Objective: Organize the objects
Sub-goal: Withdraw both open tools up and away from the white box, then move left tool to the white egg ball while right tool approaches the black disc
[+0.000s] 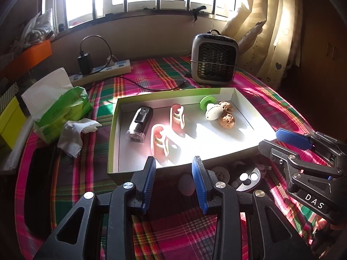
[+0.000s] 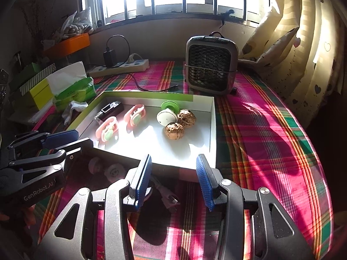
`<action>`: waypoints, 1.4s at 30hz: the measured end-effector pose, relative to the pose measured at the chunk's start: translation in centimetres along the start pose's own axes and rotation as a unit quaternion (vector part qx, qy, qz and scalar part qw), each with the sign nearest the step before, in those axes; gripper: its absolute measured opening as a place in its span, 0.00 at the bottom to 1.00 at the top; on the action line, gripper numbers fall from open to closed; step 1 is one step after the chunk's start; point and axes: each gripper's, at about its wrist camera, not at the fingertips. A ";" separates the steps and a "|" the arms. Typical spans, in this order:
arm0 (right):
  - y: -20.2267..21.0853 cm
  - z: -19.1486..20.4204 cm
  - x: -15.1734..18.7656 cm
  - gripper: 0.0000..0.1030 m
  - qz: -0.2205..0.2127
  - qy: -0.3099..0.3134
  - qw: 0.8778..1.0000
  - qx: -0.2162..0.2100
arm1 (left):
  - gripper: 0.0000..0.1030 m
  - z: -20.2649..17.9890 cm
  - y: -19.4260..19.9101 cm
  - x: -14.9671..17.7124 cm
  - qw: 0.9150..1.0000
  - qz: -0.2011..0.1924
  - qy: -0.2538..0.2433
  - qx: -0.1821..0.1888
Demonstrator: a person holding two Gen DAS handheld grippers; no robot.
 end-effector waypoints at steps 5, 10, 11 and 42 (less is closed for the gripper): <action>0.8 0.0 0.5 0.42 -0.006 -0.003 1.000 -0.001 | 0.31 0.5 0.4 0.9 1.000 0.003 0.008 0.000; 1.3 -0.3 1.3 0.43 -0.006 -0.011 1.000 -0.002 | 0.31 0.8 0.6 1.8 1.000 0.007 0.009 0.005; 1.3 -0.4 1.5 0.43 -0.004 -0.012 1.000 -0.002 | 0.31 0.9 0.6 1.9 1.000 0.008 0.011 0.008; -0.2 -1.7 3.9 0.48 0.050 -0.041 0.998 -0.006 | 0.37 1.4 -1.7 3.2 0.996 0.052 0.005 0.070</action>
Point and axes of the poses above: each gripper's, at about its wrist camera, not at the fingertips, and y roughly against the way its jaws point, z to its left, x to its underside, and after that the axes turned 1 degree about z, right-handed
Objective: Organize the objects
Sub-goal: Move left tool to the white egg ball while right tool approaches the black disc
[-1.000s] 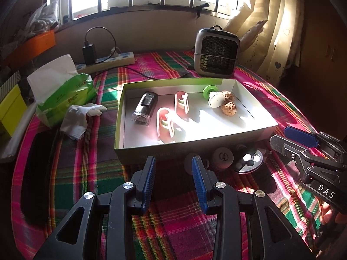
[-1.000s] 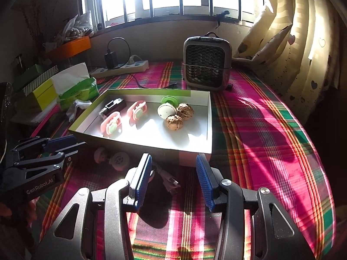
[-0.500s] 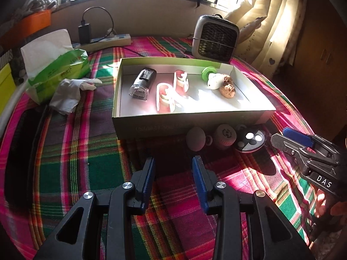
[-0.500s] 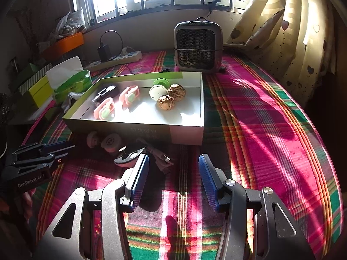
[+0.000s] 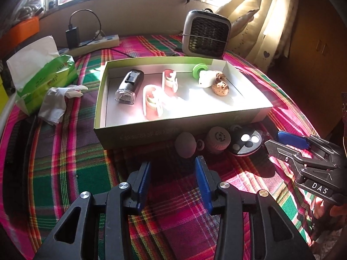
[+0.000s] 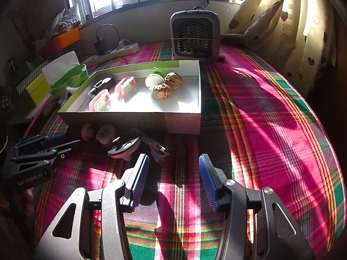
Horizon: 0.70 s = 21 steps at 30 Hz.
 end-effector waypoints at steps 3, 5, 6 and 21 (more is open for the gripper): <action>-0.2 0.2 -0.2 0.48 0.003 0.010 1.000 -0.002 | 0.39 -0.2 -0.3 -0.3 1.000 0.003 -0.005 0.000; -0.4 0.3 -0.4 0.48 0.004 0.016 1.000 -0.001 | 0.39 -0.2 -0.4 -0.5 1.000 0.004 0.001 0.008; -0.5 0.3 -0.4 0.48 0.005 0.017 1.000 -0.004 | 0.39 -0.2 -0.5 -0.7 1.000 0.005 0.004 0.013; 0.5 0.9 -0.5 0.48 0.005 0.038 0.999 -0.021 | 0.39 -1.2 -1.8 -2.0 1.000 0.009 -0.017 -0.006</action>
Point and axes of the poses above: each gripper's, at about its wrist camera, not at the fingertips, and y roughly against the way its jaws point, z to its left, x to its underside, and after that the axes turned 1 degree about z, right-handed
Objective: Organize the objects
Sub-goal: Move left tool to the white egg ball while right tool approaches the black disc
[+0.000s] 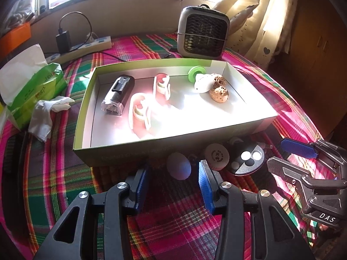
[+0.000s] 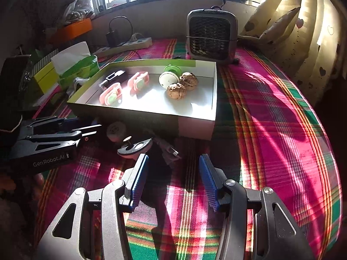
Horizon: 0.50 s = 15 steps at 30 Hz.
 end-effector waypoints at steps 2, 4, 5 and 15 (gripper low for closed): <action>0.4 0.1 -0.1 0.48 -0.004 0.001 1.000 -0.002 | 0.39 0.0 0.0 0.0 1.000 0.000 -0.001 -0.003; 0.6 0.2 -0.2 0.48 -0.007 0.002 1.000 -0.006 | 0.39 0.1 0.0 0.0 1.000 0.000 0.003 -0.003; 0.7 0.3 -0.2 0.48 -0.008 0.003 1.000 -0.007 | 0.39 0.2 0.0 -0.1 1.000 -0.001 0.006 -0.001; 0.9 1.2 -0.4 0.48 -0.010 0.008 1.000 -0.018 | 0.21 1.3 0.1 0.0 0.999 -0.006 0.036 -0.001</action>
Point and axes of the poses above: each gripper's, at about its wrist camera, not at the fingertips, and y roughly against the way its jaws point, z to its left, x to its underside, and after that the axes turned 1 degree about z, right-handed
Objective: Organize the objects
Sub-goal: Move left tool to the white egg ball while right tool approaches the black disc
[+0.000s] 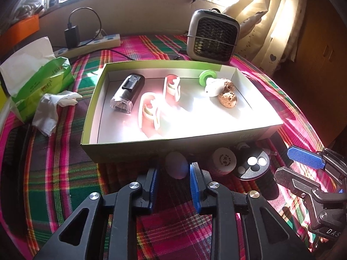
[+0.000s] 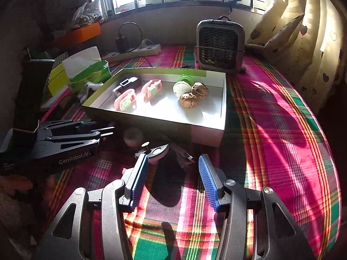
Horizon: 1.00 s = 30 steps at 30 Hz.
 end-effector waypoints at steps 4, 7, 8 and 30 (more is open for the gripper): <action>-0.3 0.5 0.0 0.48 0.002 0.004 1.000 -0.008 | 0.19 0.1 0.1 0.2 1.000 -0.001 0.002 -0.001; -0.7 0.7 -0.1 0.48 0.006 -0.002 1.000 -0.013 | 0.19 0.1 0.2 0.3 1.000 -0.002 0.002 -0.002; -0.9 0.8 -0.2 0.48 0.006 -0.002 1.000 -0.016 | 0.19 0.1 0.4 0.4 1.000 -0.002 0.003 -0.001; -4.4 2.0 -0.8 0.48 0.031 0.011 0.999 -0.020 | 0.19 1.8 1.5 1.7 1.000 -0.002 0.023 0.000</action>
Point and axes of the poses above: each gripper's, at about its wrist camera, not at the fingertips, and y roughly against the way its jaws point, z to its left, x to its underside, and after that the axes turned 1 degree about z, right-handed
